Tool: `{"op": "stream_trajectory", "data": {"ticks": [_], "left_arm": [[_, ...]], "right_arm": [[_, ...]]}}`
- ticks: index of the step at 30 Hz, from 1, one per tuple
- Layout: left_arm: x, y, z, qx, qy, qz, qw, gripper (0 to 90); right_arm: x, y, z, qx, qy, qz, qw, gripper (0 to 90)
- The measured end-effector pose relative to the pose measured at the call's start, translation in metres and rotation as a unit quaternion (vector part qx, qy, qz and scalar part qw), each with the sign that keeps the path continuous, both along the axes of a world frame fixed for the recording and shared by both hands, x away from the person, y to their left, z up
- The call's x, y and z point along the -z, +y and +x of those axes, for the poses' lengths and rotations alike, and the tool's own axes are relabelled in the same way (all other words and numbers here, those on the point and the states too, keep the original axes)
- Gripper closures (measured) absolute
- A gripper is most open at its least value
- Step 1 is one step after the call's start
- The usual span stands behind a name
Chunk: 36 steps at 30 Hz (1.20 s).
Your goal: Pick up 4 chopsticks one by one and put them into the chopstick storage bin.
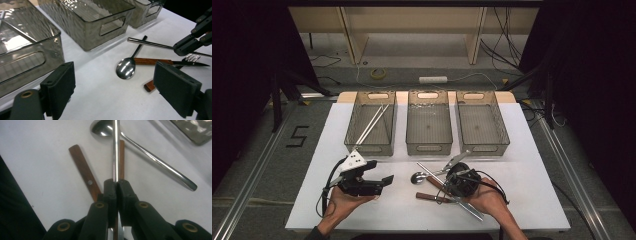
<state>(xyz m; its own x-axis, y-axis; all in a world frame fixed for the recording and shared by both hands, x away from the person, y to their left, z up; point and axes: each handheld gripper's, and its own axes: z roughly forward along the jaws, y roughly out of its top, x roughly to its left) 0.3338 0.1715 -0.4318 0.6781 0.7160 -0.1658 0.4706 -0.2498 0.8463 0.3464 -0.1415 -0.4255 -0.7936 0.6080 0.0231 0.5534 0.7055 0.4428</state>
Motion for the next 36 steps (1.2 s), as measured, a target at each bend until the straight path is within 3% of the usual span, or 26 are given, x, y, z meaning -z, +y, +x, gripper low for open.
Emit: {"op": "stream_trajectory", "data": {"ticks": [9,17,21,28,36], "left_arm": [[0.002,-0.014,-0.002,0.039,0.004,0.017,0.9991,16.5],[0.004,-0.026,-0.006,0.071,-0.002,0.050,0.9962,16.2],[0.005,-0.031,-0.008,0.090,-0.009,0.067,0.9937,16.2],[0.008,-0.041,-0.013,0.127,-0.003,0.090,0.9878,16.8],[0.012,-0.048,-0.018,0.160,-0.007,0.131,0.9783,22.4]], "right_arm": [[-0.001,0.011,-0.007,-0.049,0.002,-0.007,0.9988,86.5],[0.001,0.022,-0.014,-0.090,0.005,-0.013,0.9958,86.5],[0.002,0.027,-0.017,-0.100,0.013,-0.017,0.9947,86.5],[0.001,0.033,-0.022,-0.127,0.012,-0.020,0.9916,86.5],[0.000,0.039,-0.028,-0.153,0.015,-0.024,0.9878,86.6]]}}
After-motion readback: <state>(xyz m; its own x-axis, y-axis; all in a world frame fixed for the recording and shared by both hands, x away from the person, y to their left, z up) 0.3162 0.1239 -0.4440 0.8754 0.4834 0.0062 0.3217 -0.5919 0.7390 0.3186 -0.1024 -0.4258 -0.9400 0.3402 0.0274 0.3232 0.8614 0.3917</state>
